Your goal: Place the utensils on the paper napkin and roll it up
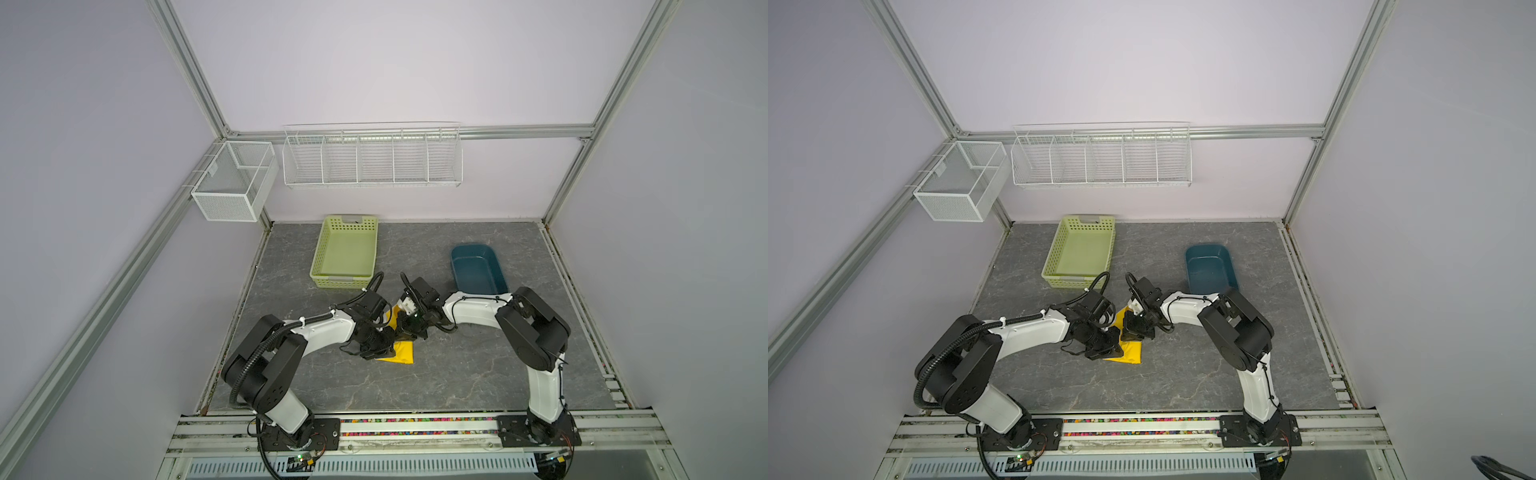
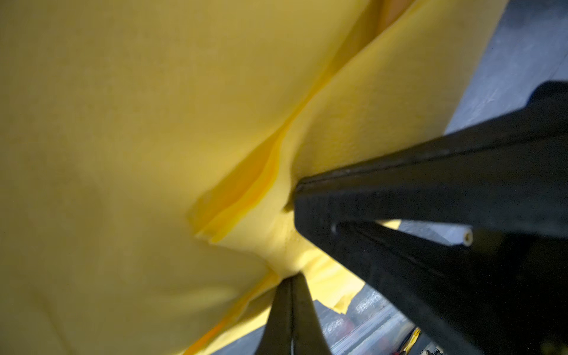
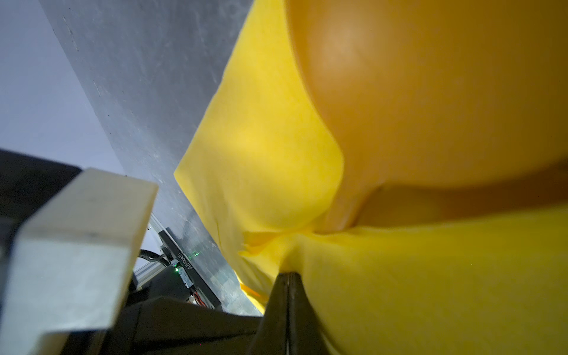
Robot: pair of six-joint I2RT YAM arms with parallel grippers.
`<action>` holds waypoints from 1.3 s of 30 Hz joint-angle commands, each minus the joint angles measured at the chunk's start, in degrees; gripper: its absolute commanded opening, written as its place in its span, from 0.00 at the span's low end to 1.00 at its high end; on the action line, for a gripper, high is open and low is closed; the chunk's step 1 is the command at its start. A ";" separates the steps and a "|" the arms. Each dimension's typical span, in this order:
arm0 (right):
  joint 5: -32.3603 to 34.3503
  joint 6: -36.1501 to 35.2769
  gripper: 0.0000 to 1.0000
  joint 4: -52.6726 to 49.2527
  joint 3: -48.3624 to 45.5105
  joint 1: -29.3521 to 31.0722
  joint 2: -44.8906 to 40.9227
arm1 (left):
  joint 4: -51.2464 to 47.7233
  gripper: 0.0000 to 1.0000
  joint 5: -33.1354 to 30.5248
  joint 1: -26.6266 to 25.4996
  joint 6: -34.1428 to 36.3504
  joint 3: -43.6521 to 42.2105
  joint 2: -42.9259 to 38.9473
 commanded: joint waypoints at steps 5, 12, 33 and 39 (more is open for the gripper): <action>2.62 -0.74 0.07 -4.45 -0.35 0.31 1.65 | -6.58 0.05 -7.37 -0.20 1.27 1.53 -2.44; 2.54 -0.83 0.07 -4.54 -0.66 0.31 1.63 | -9.66 0.09 -9.49 4.00 3.28 2.61 -6.85; 2.89 -0.96 0.07 -5.15 -0.58 0.43 1.30 | 1.51 0.46 4.73 22.19 8.28 -9.03 -8.81; 2.64 -0.73 0.07 -4.88 -0.23 0.42 1.65 | 7.18 0.47 9.84 23.49 8.11 -10.97 -5.82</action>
